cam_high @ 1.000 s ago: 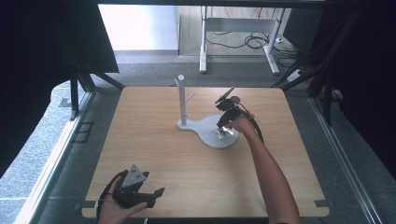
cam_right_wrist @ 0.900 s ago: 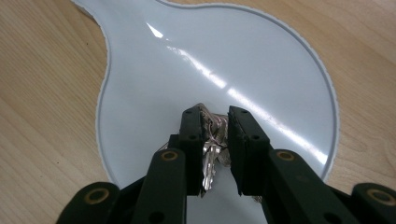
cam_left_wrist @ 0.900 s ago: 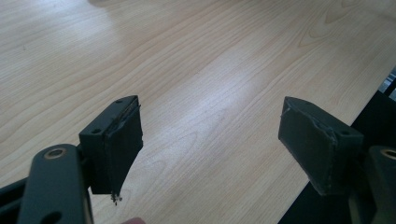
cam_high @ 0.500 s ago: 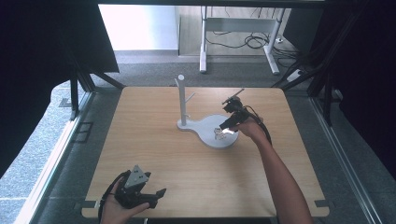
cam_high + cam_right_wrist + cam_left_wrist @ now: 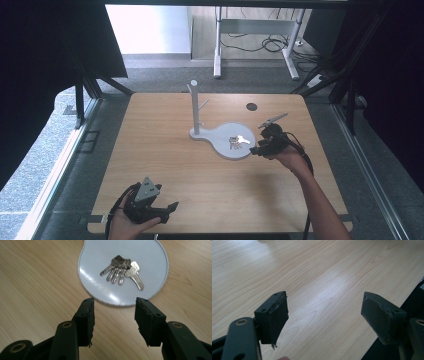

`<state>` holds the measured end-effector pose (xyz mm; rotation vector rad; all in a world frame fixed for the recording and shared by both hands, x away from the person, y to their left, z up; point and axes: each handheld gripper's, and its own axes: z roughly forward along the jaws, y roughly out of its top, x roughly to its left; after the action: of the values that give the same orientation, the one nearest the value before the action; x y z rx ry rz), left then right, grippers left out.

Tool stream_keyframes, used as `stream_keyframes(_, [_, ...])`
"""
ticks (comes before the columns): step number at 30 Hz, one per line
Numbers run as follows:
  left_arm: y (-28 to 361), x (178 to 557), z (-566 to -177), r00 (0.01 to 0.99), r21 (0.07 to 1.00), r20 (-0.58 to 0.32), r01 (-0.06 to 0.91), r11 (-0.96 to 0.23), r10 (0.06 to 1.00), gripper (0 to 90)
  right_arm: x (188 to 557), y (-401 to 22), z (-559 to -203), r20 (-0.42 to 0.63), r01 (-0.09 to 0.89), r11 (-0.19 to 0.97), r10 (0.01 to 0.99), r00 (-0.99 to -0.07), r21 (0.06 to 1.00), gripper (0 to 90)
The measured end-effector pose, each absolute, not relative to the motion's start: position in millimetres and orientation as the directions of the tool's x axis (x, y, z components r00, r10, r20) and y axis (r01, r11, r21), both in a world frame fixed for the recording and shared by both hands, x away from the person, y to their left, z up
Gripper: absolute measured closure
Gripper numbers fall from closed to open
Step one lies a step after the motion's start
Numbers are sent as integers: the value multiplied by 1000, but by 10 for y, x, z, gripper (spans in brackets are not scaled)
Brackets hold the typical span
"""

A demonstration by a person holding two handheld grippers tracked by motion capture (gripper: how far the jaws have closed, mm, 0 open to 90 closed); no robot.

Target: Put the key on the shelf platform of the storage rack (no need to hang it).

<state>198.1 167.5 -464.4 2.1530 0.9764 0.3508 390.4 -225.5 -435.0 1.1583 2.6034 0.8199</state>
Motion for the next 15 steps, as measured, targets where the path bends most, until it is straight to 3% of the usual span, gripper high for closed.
stream_keyframes(15, [1644,1990,-4664,674,710,-41,539,-454,737,221,3246,-2738,-4509,73,615,480,748,-659,625,457])
